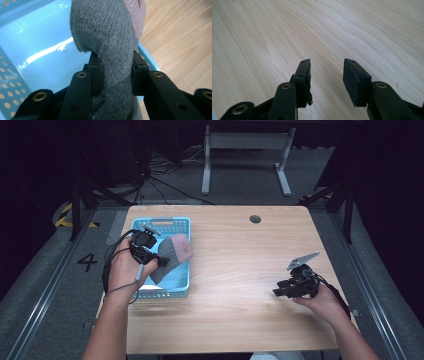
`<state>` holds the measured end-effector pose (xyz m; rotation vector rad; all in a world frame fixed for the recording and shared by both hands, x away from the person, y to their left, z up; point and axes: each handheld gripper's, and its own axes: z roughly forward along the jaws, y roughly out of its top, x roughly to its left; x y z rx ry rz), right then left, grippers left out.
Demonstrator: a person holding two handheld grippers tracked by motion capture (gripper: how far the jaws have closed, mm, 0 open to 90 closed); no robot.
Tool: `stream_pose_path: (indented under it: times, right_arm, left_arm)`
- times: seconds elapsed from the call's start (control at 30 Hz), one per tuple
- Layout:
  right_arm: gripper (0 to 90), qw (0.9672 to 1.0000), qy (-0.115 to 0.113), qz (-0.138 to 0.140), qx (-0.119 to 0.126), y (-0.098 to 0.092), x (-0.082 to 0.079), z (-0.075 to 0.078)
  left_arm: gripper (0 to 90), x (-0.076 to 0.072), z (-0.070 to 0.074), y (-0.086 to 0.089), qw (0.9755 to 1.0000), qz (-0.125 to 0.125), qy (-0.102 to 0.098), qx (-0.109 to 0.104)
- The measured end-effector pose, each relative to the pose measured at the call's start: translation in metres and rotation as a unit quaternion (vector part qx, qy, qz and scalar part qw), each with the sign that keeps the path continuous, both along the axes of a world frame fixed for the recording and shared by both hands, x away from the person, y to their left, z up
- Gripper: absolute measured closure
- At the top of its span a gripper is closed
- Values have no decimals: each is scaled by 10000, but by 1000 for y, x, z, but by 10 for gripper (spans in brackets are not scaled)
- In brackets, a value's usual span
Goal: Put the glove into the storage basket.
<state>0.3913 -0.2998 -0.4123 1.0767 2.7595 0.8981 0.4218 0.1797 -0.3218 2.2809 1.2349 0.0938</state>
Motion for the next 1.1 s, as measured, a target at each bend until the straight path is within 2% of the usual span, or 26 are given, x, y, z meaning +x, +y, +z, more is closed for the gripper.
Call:
stream_pose_path:
  times: [0.2, 0.23, 0.47, 0.57, 0.7, 0.77, 0.93, 1.03, 1.1]
  right_arm:
    - [582, 10000, 7, -22, -13, 0, -1, 0]
    - [582, 10000, 7, -22, -13, 0, -1, 0]
    - [581, 10000, 47, -41, -71, 1, -3, -3]
    - [579, 10000, 37, -41, -71, 1, -3, -3]
    - [578, 10000, 36, -31, -79, 1, -3, -3]
    - [578, 10000, 36, -32, -77, 1, -3, -3]
    - [575, 10000, 24, -10, -62, 2, -4, -2]
    - [573, 10000, -5, 24, -52, 3, -5, -1]
    - [572, 10000, 2, 29, -41, 4, -5, 0]
  left_arm:
    - [688, 20, -22, 14, 9989, 351, 297, -32]
    - [688, 20, -22, 14, 9989, 351, 297, -32]
    - [687, 34, -49, 18, 9967, 488, 636, -81]
    - [687, 39, -59, 18, 9958, 562, 722, 75]
    - [685, 44, -69, 18, 9947, 585, 844, 80]
    - [685, 46, -73, 20, 9942, 632, 872, 37]
    - [679, 50, -80, 22, 9936, 546, 987, -39]
    - [663, 51, -82, 21, 9935, 597, 964, 122]
    - [624, 52, -83, 21, 9936, 720, 826, 289]
